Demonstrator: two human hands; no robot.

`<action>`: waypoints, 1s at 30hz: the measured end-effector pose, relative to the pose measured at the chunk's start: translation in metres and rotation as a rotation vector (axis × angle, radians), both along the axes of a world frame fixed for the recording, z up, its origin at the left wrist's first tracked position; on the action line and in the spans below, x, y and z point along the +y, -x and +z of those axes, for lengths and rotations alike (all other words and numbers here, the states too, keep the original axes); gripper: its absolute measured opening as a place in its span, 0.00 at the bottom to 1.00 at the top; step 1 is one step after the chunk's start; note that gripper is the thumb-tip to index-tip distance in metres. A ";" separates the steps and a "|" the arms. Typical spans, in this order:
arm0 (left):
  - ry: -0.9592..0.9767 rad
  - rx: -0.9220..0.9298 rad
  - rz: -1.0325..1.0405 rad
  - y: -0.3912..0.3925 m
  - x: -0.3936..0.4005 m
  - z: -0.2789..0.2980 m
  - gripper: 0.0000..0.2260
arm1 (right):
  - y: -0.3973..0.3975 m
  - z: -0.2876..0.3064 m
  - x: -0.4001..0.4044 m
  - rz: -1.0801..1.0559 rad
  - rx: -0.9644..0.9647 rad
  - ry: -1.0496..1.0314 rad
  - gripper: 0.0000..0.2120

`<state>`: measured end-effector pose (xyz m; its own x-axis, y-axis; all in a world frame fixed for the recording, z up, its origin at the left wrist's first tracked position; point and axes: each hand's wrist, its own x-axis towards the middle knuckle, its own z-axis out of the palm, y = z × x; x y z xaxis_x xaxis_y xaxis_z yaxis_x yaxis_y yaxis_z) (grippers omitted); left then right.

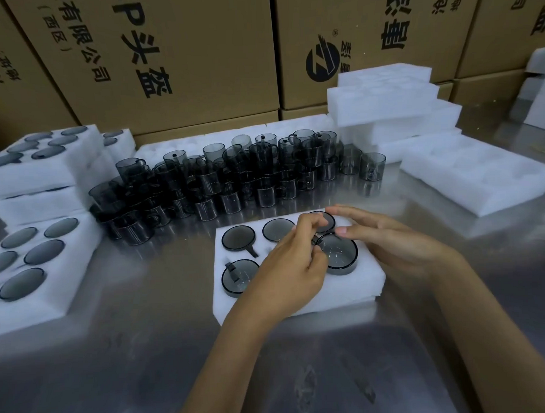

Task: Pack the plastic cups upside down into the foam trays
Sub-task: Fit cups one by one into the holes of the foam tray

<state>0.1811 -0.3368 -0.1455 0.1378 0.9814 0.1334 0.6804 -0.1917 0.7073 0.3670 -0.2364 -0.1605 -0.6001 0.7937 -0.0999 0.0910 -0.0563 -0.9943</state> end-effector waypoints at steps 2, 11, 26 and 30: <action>0.027 0.004 0.005 0.001 0.002 -0.002 0.20 | 0.000 -0.002 0.002 -0.022 0.001 -0.007 0.31; 0.062 0.150 0.090 -0.003 0.006 -0.002 0.28 | -0.001 -0.010 0.008 0.026 0.068 0.042 0.26; -0.168 0.391 0.184 -0.011 0.002 -0.010 0.23 | 0.011 -0.010 0.001 -0.110 0.188 0.051 0.20; -0.275 0.318 0.225 -0.008 0.001 -0.005 0.21 | 0.022 -0.014 0.002 -0.192 0.163 0.090 0.18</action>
<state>0.1893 -0.3360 -0.1506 0.0023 0.9258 0.3780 0.9012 -0.1657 0.4005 0.3449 -0.2348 -0.1740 -0.4535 0.8867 -0.0894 -0.0910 -0.1459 -0.9851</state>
